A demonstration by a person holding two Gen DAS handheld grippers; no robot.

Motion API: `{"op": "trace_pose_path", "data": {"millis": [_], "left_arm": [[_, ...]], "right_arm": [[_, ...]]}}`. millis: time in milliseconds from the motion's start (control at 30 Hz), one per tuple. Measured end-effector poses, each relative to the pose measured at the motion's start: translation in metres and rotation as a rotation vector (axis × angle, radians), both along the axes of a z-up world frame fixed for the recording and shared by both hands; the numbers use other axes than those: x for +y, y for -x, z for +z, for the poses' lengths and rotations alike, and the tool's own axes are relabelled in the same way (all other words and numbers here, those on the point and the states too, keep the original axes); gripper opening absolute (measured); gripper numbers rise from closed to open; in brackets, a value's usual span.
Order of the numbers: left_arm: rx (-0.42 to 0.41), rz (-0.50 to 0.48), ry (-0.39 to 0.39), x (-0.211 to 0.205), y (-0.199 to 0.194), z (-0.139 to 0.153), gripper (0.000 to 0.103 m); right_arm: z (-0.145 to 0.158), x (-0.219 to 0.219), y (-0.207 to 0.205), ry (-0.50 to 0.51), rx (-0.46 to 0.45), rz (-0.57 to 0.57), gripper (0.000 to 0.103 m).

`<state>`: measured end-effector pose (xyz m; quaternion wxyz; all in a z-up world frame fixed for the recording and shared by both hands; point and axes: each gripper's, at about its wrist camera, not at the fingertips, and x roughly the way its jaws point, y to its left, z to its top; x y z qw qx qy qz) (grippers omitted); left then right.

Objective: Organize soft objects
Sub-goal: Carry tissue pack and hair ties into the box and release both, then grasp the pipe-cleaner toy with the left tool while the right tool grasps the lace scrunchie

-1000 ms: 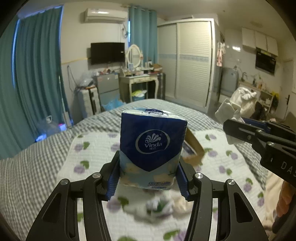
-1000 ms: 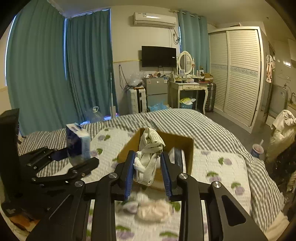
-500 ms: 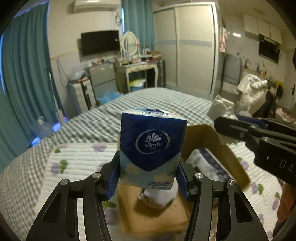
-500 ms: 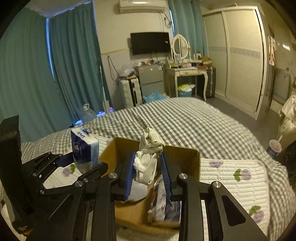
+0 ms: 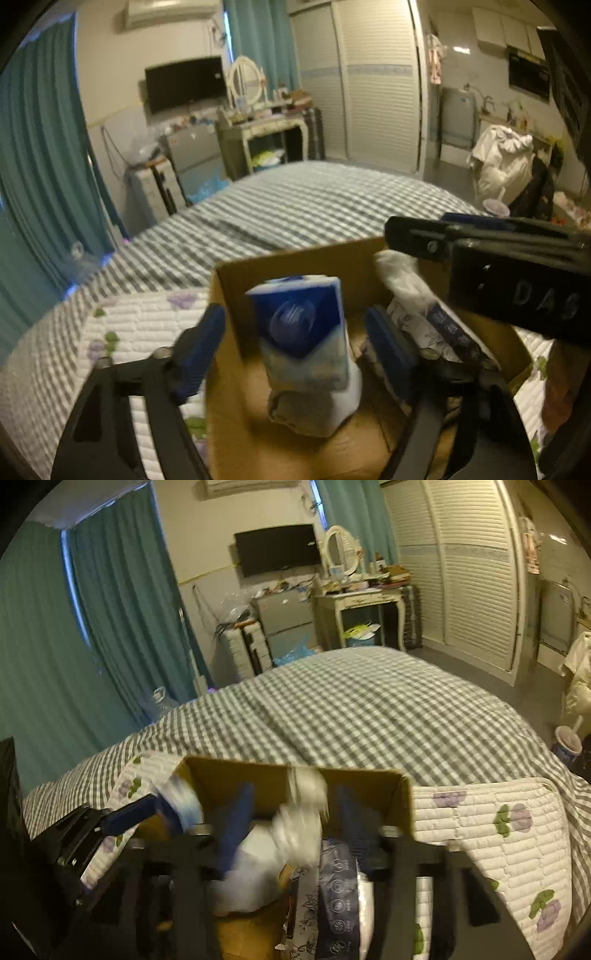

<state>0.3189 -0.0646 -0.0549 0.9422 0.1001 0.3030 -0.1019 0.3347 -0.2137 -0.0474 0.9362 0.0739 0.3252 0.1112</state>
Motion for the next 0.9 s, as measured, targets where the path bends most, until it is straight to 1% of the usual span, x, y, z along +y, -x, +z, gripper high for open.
{"op": "trace_pose_path", "data": {"millis": [33, 133, 200, 267, 333, 367, 400, 467, 500, 567, 667, 733, 800, 900], "left_arm": [[-0.007, 0.006, -0.001, 0.001, 0.002, 0.004, 0.083], [-0.024, 0.013, 0.020, 0.006, 0.017, 0.030, 0.083], [-0.053, 0.020, 0.034, 0.010, 0.033, 0.054, 0.083], [-0.095, 0.026, 0.056, 0.015, 0.056, 0.084, 0.083], [-0.140, 0.037, 0.070, 0.021, 0.079, 0.111, 0.083], [-0.167, 0.045, 0.073, 0.023, 0.097, 0.130, 0.083], [-0.181, 0.048, 0.076, 0.029, 0.106, 0.138, 0.084], [-0.221, 0.055, 0.082, 0.035, 0.135, 0.162, 0.092], [-0.238, 0.061, 0.087, 0.035, 0.147, 0.171, 0.097], [-0.269, 0.062, 0.101, 0.041, 0.176, 0.187, 0.098], [-0.266, 0.066, 0.134, 0.049, 0.206, 0.202, 0.098], [-0.261, 0.069, 0.146, 0.053, 0.223, 0.205, 0.098], [-0.262, 0.078, 0.147, 0.059, 0.240, 0.202, 0.098], [-0.243, 0.099, 0.147, 0.066, 0.251, 0.188, 0.098]], "right_arm": [[0.004, -0.001, 0.003, -0.002, -0.005, -0.002, 0.058], [0.028, -0.009, 0.020, 0.007, -0.034, -0.017, 0.058], [0.052, -0.011, 0.040, 0.019, -0.062, -0.026, 0.060], [0.080, -0.016, 0.062, 0.028, -0.095, -0.037, 0.062], [0.110, -0.020, 0.088, 0.031, -0.122, -0.044, 0.067], [0.122, -0.021, 0.098, 0.033, -0.132, -0.044, 0.070], [0.136, -0.022, 0.112, 0.038, -0.144, -0.046, 0.071], [0.160, -0.022, 0.140, 0.059, -0.163, -0.046, 0.075], [0.169, -0.022, 0.153, 0.067, -0.170, -0.045, 0.079], [0.188, -0.022, 0.182, 0.080, -0.181, -0.040, 0.085], [0.206, -0.025, 0.226, 0.097, -0.200, -0.047, 0.095], [0.211, -0.029, 0.249, 0.104, -0.210, -0.063, 0.097], [0.212, -0.031, 0.272, 0.121, -0.209, -0.067, 0.100], [0.206, -0.033, 0.301, 0.141, -0.204, -0.072, 0.103]]}}
